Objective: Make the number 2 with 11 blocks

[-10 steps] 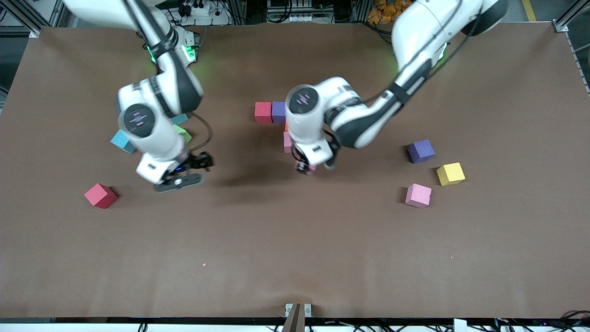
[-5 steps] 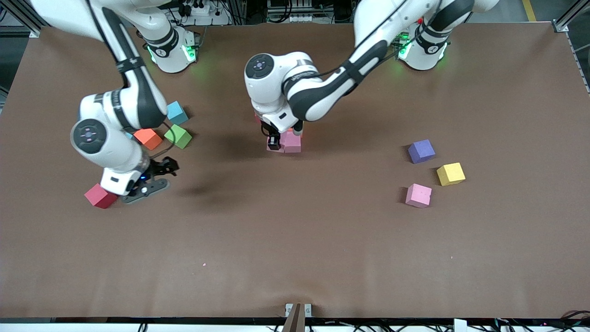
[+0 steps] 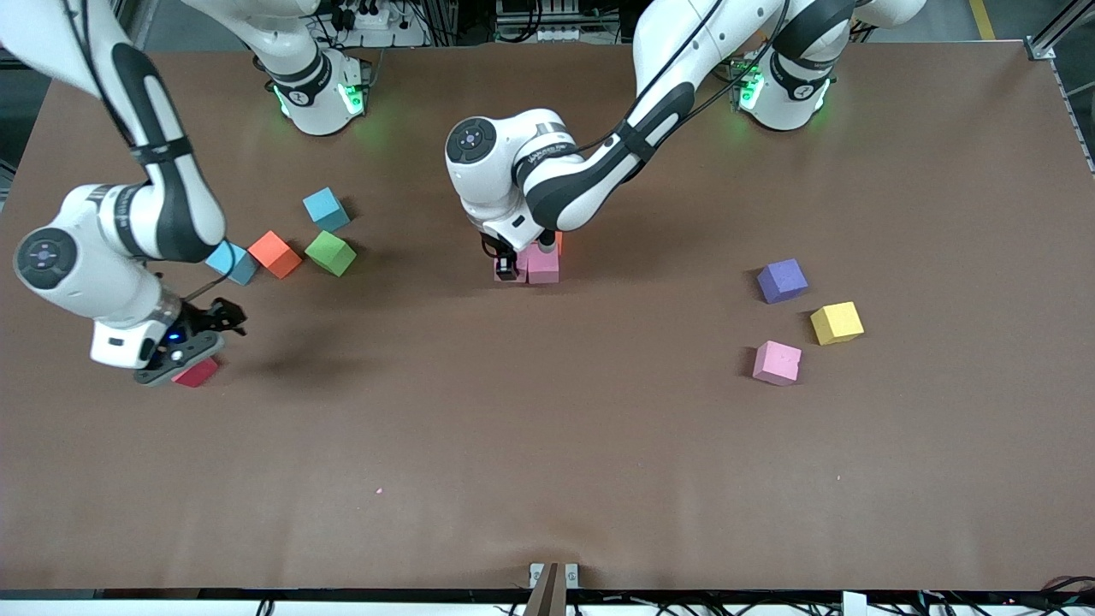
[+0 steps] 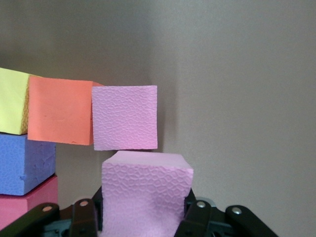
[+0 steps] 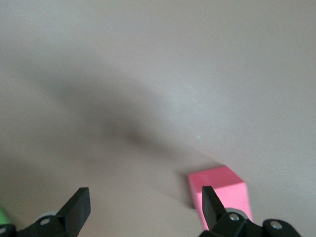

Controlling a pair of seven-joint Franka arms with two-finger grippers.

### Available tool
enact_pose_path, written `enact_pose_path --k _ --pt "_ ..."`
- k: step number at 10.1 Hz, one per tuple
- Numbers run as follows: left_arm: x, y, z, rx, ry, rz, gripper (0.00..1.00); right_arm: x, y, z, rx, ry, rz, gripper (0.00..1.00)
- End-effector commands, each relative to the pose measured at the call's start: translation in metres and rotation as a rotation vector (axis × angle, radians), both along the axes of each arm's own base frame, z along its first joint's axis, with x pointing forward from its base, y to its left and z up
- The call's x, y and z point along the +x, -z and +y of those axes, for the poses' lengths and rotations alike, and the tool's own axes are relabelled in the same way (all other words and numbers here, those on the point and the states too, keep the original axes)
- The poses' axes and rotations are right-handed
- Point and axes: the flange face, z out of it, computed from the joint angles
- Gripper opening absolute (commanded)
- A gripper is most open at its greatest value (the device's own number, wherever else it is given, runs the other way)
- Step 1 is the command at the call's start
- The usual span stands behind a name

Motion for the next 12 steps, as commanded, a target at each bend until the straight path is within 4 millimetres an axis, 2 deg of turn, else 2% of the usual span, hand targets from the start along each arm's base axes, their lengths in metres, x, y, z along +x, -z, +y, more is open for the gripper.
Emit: enact_pose_path --k 1,2,3,5,6,7,9,11,12 --pt "-0.010 0.019 -0.009 0.001 -0.126 0.007 0.30 0.000 0.029 -0.028 -0.001 -0.040 -0.014 1.00" --pt "-0.014 0.026 -0.011 0.001 -0.120 0.010 0.31 -0.001 0.036 -0.047 -0.004 -0.062 -0.019 1.00" --pt "-0.015 0.032 -0.011 0.006 -0.118 0.016 0.32 -0.001 0.040 -0.055 -0.008 -0.084 -0.029 1.00" --pt "-0.017 0.037 -0.013 -0.001 -0.117 0.016 0.33 0.009 0.041 -0.064 -0.038 -0.154 -0.044 1.00" --pt "-0.014 0.040 -0.011 0.002 -0.121 0.015 0.36 0.007 0.049 -0.074 -0.034 -0.137 -0.036 1.00" --pt "-0.012 0.046 -0.011 -0.003 -0.124 0.012 0.40 0.006 0.059 -0.076 -0.021 -0.121 -0.027 1.00" --pt "-0.017 0.052 -0.014 0.001 -0.113 0.001 1.00 0.005 0.071 -0.080 -0.025 -0.120 -0.044 1.00" --pt "-0.020 0.052 -0.015 0.005 -0.104 -0.004 1.00 0.006 0.070 -0.080 -0.036 -0.138 -0.046 1.00" --pt "-0.018 0.043 -0.015 0.001 -0.103 -0.011 1.00 0.006 0.070 -0.080 -0.042 -0.168 -0.051 1.00"
